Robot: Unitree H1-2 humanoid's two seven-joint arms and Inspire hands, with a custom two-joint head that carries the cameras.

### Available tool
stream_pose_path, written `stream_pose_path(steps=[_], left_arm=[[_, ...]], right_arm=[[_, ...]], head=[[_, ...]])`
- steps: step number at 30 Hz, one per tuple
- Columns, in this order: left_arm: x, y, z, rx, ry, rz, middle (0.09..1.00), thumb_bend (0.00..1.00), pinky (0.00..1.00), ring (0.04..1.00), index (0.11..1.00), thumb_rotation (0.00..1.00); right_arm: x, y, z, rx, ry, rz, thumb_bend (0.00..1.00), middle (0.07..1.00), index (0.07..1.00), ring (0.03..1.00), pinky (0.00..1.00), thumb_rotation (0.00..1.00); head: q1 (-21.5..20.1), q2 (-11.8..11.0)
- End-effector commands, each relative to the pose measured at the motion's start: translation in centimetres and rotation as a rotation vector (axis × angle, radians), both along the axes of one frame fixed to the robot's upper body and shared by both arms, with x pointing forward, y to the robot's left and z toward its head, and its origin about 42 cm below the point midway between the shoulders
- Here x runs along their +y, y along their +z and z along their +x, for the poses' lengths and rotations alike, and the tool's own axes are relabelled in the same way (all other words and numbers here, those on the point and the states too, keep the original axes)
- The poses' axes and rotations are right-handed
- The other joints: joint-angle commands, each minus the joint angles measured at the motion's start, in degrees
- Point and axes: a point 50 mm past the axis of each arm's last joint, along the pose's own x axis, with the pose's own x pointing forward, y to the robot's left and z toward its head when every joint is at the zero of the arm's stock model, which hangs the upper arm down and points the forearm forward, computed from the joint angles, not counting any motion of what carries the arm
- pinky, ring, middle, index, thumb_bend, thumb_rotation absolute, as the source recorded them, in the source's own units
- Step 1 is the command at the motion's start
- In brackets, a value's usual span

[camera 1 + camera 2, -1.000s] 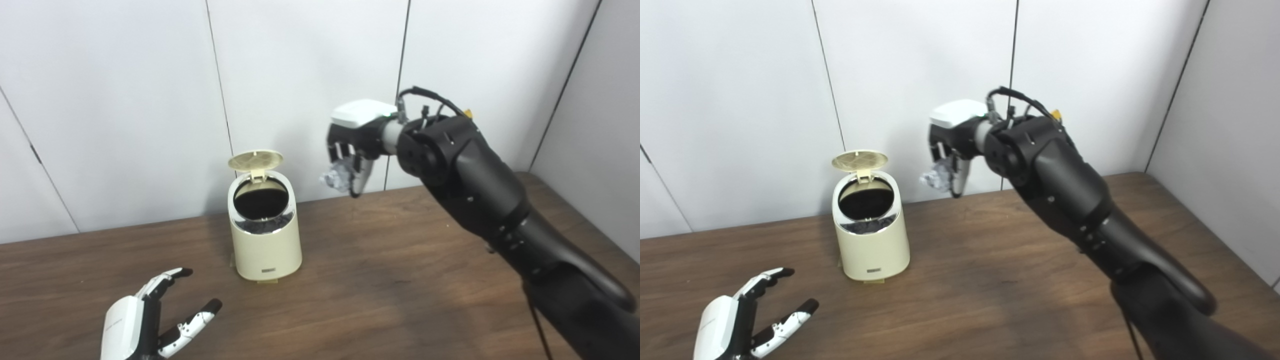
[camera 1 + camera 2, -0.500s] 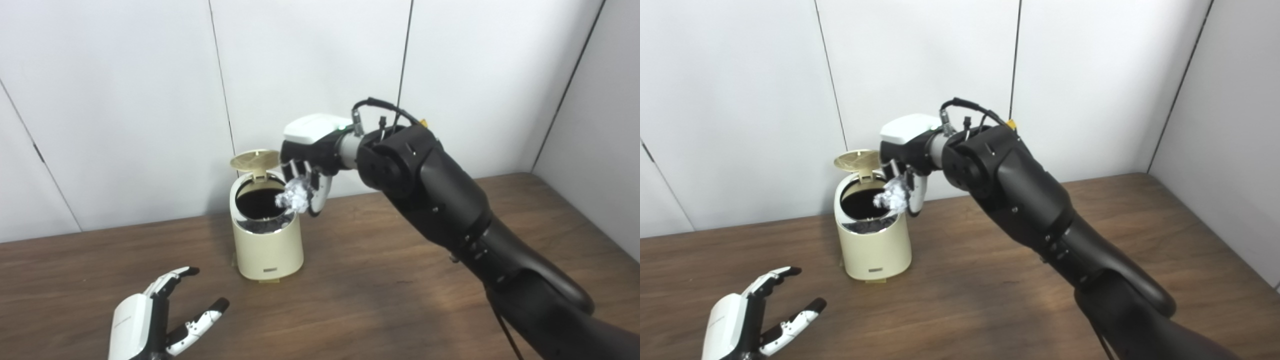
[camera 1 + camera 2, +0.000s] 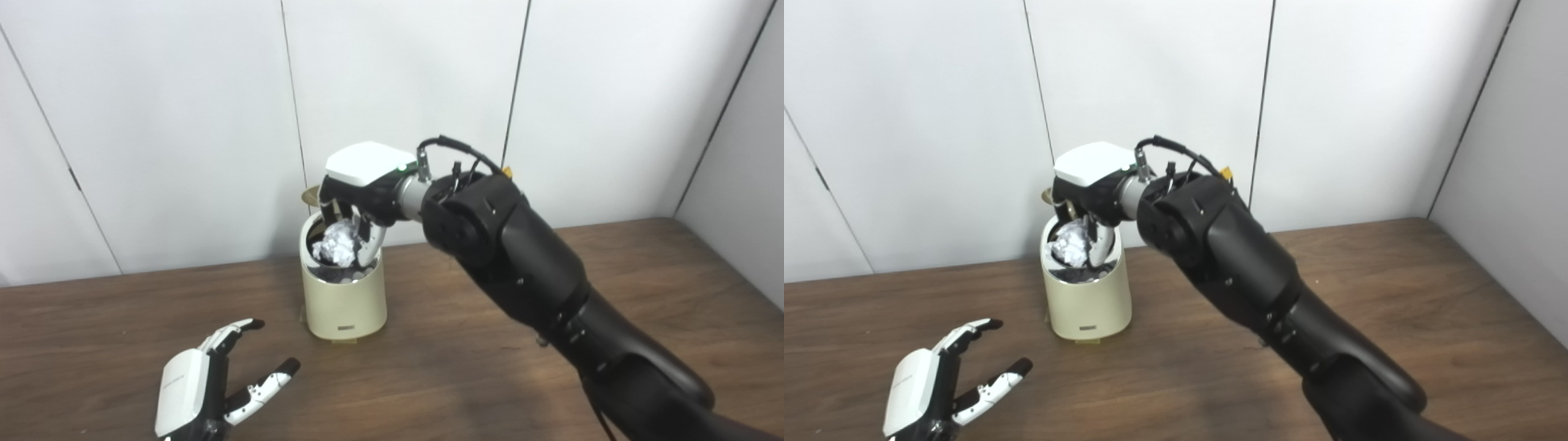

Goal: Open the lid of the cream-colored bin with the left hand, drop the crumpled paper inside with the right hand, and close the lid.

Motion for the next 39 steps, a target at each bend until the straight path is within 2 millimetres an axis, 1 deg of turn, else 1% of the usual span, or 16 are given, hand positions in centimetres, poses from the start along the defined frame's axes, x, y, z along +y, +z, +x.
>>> stream_pose_path(steps=[1,3,5,6,10,16,18,22,25,31,34,37,39], left_arm=[[-0.5,1.4,0.4,-0.066,0.0,-0.005,0.796,0.77,0.74,0.779,0.788,0.76],[-0.6,1.4,0.4,-0.067,-0.001,-0.006,0.799,0.76,0.74,0.782,0.786,0.75],[-0.6,1.4,0.4,-0.067,-0.001,-0.006,0.798,0.76,0.73,0.781,0.784,0.75],[-0.6,1.5,0.3,-0.068,-0.002,-0.005,0.799,0.76,0.73,0.781,0.781,0.75],[-0.7,1.6,0.2,-0.067,-0.002,-0.006,0.797,0.76,0.73,0.78,0.776,0.75],[-0.7,1.5,0.2,-0.065,-0.003,-0.006,0.801,0.76,0.74,0.782,0.781,0.75],[-0.7,1.5,0.2,-0.065,-0.002,-0.006,0.8,0.77,0.74,0.78,0.781,0.76],[-0.7,1.5,0.1,-0.067,-0.003,-0.001,0.799,0.76,0.73,0.779,0.78,0.76],[-0.7,1.5,0.1,-0.065,-0.004,-0.001,0.799,0.76,0.74,0.779,0.783,0.76],[-0.8,1.5,0.1,-0.062,-0.005,0.001,0.799,0.77,0.73,0.781,0.778,0.77],[-0.9,1.5,0.1,-0.058,-0.006,0.0,0.803,0.77,0.74,0.784,0.785,0.78],[-1.0,1.6,0.1,-0.064,-0.007,-0.003,0.801,0.77,0.74,0.782,0.781,0.77],[-1.0,1.6,0.1,-0.066,-0.007,-0.005,0.799,0.77,0.74,0.779,0.779,0.77]], right_arm=[[0.1,2.0,-0.1,-0.106,0.012,0.028,0.51,0.434,0.525,0.349,0.19,0.0],[0.3,1.8,0.0,-0.104,0.0,0.02,0.51,0.434,0.526,0.344,0.18,0.0],[0.6,1.7,0.1,-0.096,-0.018,0.004,0.51,0.45,0.521,0.355,0.2,0.0],[0.7,1.6,0.2,-0.088,-0.029,-0.004,0.52,0.47,0.51,0.376,0.24,0.0],[0.8,0.9,1.0,-0.082,-0.041,0.004,0.52,0.489,0.496,0.397,0.27,0.0],[0.9,-0.1,2.0,-0.099,-0.066,-0.009,0.52,0.49,0.501,0.39,0.25,0.0],[0.9,-0.4,2.2,-0.104,-0.075,-0.011,0.51,0.467,0.515,0.358,0.21,0.0],[0.8,-0.8,2.8,-0.109,-0.093,-0.006,0.51,0.456,0.523,0.341,0.19,0.0],[0.6,-1.0,3.0,-0.113,-0.098,0.007,0.51,0.468,0.521,0.355,0.22,0.0],[0.5,-1.5,3.6,-0.101,-0.114,0.015,0.51,0.474,0.526,0.348,0.2,0.0],[0.5,-1.8,3.8,-0.115,-0.109,0.001,0.51,0.48,0.514,0.365,0.22,0.0],[0.4,-2.2,4.0,-0.138,-0.097,-0.004,0.52,0.475,0.508,0.378,0.24,0.0],[0.3,-2.4,4.1,-0.149,-0.087,0.014,0.52,0.463,0.512,0.372,0.23,0.0]], head=[[-0.01,0.03],[0.04,0.08],[0.1,0.15],[0.14,0.21],[0.34,0.41],[0.26,0.47],[0.21,0.54],[0.15,0.61],[0.16,0.65],[0.12,0.84],[0.1,0.8],[0.16,0.74],[0.19,0.87]])
